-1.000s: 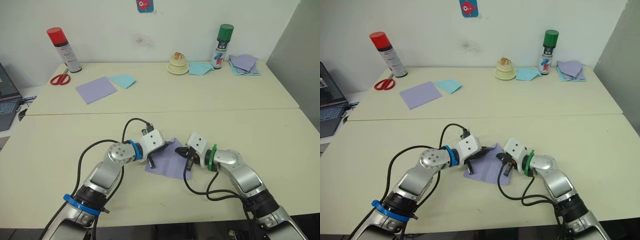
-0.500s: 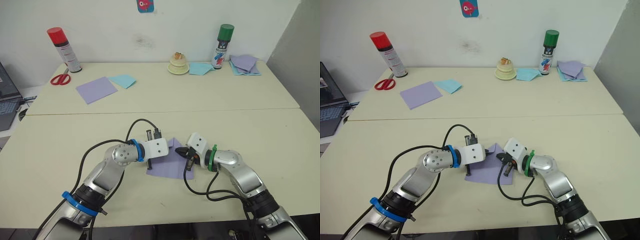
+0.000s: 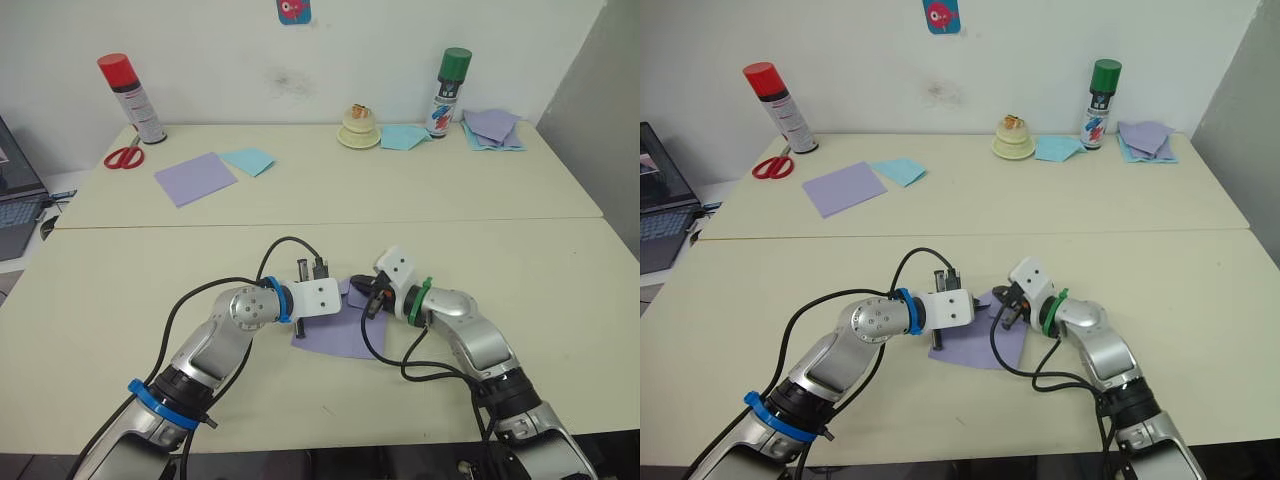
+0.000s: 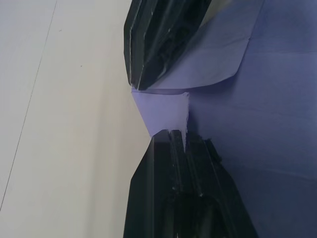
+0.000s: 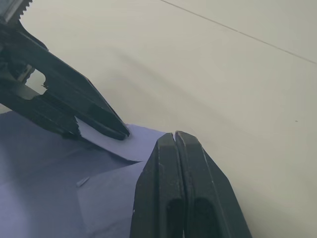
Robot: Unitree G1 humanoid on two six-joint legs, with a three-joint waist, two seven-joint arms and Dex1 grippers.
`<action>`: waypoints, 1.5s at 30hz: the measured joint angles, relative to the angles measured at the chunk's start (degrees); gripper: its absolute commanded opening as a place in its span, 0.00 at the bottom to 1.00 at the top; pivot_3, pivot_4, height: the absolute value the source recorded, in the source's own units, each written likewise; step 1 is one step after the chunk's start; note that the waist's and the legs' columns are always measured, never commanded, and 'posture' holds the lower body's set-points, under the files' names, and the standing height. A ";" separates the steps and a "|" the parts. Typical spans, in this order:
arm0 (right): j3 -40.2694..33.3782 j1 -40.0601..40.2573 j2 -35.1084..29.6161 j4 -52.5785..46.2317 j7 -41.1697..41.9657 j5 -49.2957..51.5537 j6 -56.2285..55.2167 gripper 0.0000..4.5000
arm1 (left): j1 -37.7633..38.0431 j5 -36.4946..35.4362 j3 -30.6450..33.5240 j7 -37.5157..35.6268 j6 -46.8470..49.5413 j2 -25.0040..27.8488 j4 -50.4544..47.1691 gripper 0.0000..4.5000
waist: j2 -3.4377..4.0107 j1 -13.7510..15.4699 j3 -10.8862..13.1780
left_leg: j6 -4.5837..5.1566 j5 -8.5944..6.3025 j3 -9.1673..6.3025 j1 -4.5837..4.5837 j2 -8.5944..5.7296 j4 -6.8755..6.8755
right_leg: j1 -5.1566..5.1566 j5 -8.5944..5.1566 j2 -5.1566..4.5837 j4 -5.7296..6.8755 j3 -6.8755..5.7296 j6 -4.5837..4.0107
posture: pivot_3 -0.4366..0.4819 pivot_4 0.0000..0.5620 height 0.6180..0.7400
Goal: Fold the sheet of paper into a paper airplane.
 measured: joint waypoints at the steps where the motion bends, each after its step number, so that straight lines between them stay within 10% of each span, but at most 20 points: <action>1: 0.75 -0.11 0.14 0.82 0.16 -0.32 -0.07 0.00 | 0.00 0.07 -0.01 0.00 0.00 0.00 0.00 0.00 | 0.00 0.00 0.00 | 0.00 0.00 0.00 0.00 0.00 0.00 | 0.00 0.00 0.00 0.00 0.00 0.00 | 0.48 0.27 1.00; 10: 3.16 -2.94 0.12 4.69 0.78 -4.06 -3.32 0.00 | 0.01 1.39 -0.10 -0.03 -0.88 0.06 0.12 0.00 | 0.02 -0.07 -0.01 | 0.00 0.00 0.01 0.04 0.02 0.01 | 0.01 0.00 0.02 0.08 0.00 0.00 | 0.48 0.27 1.00; 20: 3.32 -3.34 0.05 5.40 1.14 -4.30 -4.22 0.00 | 0.54 0.79 -0.20 -4.64 -1.83 1.67 -5.06 0.64 | 0.02 -0.09 -0.01 | 0.00 0.00 0.02 0.03 0.03 0.01 | -0.02 0.00 0.02 0.09 0.02 0.00 | 0.48 0.27 1.00; 25: 3.56 -3.09 -0.48 5.19 1.89 -4.32 -4.82 0.00 | 3.42 -10.44 7.53 -12.85 13.43 5.48 -17.93 0.64 | 0.08 -0.22 0.02 | 0.01 0.00 0.02 0.01 0.03 0.00 | -0.03 -0.01 0.02 0.09 0.02 -0.01 | 0.48 0.27 1.00; 32: 4.01 -2.59 -0.43 4.77 2.58 -4.30 -4.75 0.00 | 3.88 -30.04 33.02 -1.90 32.86 -9.08 -15.71 0.23 | 0.07 -0.21 0.01 | -0.01 0.01 -0.03 0.07 0.04 0.10 | 0.05 -0.01 0.03 0.11 -0.04 -0.01 | 0.48 0.27 1.00; 35: 3.98 -2.59 -0.54 4.61 3.11 -4.30 -4.78 0.00 | 7.19 -32.32 33.40 1.63 33.67 -13.02 -12.31 0.01 | 0.06 -0.15 0.01 | -0.09 0.05 -0.01 0.04 0.03 0.10 | 0.04 0.00 0.01 0.05 0.00 -0.01 | 0.48 0.27 1.00; 45: 4.11 -1.98 -0.67 3.88 3.31 -4.33 -4.76 0.00 | 7.22 -29.66 20.75 6.54 27.91 -15.65 -1.21 0.00 | 0.05 -0.08 0.00 | -0.09 0.05 0.03 0.05 0.03 0.10 | 0.04 0.00 0.01 0.07 0.02 -0.02 | 0.48 0.27 1.00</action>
